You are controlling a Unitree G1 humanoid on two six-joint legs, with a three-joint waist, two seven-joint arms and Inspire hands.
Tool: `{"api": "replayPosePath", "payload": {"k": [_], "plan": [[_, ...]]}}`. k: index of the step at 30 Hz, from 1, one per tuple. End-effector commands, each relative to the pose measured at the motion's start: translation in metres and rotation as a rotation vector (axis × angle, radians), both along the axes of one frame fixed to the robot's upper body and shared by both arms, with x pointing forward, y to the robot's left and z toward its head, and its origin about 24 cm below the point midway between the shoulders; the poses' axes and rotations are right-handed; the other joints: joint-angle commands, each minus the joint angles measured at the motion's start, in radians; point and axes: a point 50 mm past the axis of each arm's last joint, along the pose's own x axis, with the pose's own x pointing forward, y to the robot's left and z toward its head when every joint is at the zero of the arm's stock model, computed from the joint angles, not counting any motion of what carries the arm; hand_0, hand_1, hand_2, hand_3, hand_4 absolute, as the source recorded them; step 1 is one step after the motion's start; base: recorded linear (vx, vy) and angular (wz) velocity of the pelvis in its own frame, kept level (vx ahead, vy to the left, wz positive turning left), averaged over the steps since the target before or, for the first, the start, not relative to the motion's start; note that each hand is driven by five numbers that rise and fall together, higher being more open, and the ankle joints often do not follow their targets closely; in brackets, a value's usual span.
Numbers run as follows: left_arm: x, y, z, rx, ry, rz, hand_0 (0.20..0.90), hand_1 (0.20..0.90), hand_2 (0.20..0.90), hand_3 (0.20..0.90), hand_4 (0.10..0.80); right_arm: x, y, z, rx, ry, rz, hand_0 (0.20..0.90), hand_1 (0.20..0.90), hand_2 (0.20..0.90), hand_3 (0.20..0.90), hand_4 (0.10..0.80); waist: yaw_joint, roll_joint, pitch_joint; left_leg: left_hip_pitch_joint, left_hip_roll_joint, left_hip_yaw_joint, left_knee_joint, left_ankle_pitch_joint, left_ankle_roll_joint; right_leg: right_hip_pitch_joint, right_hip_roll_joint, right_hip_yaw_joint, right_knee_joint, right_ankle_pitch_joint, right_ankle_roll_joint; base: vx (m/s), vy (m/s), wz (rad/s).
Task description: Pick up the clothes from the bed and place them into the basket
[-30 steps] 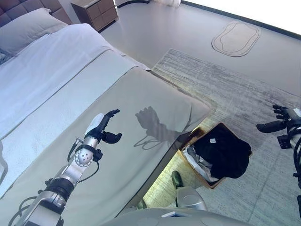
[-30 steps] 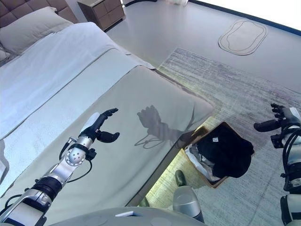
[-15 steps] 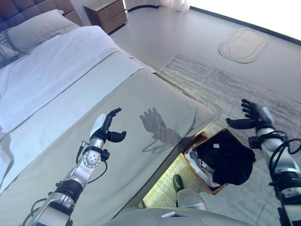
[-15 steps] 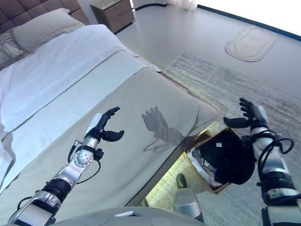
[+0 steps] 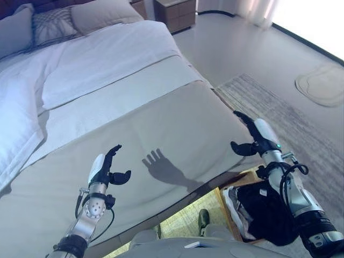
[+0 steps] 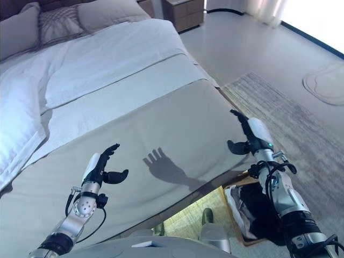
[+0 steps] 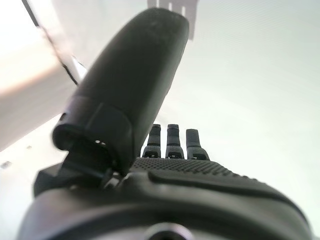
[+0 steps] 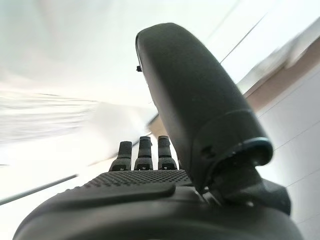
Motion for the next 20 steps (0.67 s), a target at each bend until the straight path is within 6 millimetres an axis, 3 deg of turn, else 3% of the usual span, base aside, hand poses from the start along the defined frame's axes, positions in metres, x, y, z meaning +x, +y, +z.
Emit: {"api": "replayPosePath", "payload": {"k": [1, 7, 20], "plan": [[0.025, 0.012, 0.038, 0.065, -0.187, -0.030, 0.900, 0.900, 0.900, 0.900, 0.800, 0.006, 0.016, 0.024, 0.044, -0.118, 0.094, 0.900, 0.900, 0.900, 0.900, 0.800, 0.022, -0.038, -0.080, -0.018, -0.029, -0.001, 0.069, -0.089, 0.005, 0.009, -0.034, 0.015, 0.116, -0.136, 0.028, 0.058, -0.002, 0.27], [0.019, 0.012, 0.033, 0.038, -0.149, -0.027, 0.900, 0.900, 0.900, 0.900, 0.800, 0.002, 0.030, 0.007, 0.085, -0.030, 0.104, 0.900, 0.900, 0.900, 0.900, 0.800, 0.062, -0.036, -0.078, -0.029, -0.034, -0.041, 0.060, -0.071, 0.001, 0.028, -0.041, -0.033, 0.119, -0.144, 0.026, 0.032, -0.005, 0.30], [0.012, 0.014, 0.037, 0.015, -0.132, -0.052, 0.900, 0.900, 0.900, 0.900, 0.800, -0.004, 0.043, 0.001, 0.113, 0.036, 0.151, 0.900, 0.900, 0.900, 0.900, 0.800, 0.112, -0.042, -0.060, -0.054, -0.033, -0.079, 0.071, -0.053, -0.003, 0.041, -0.047, -0.088, 0.141, -0.158, 0.023, 0.026, -0.004, 0.13]]}}
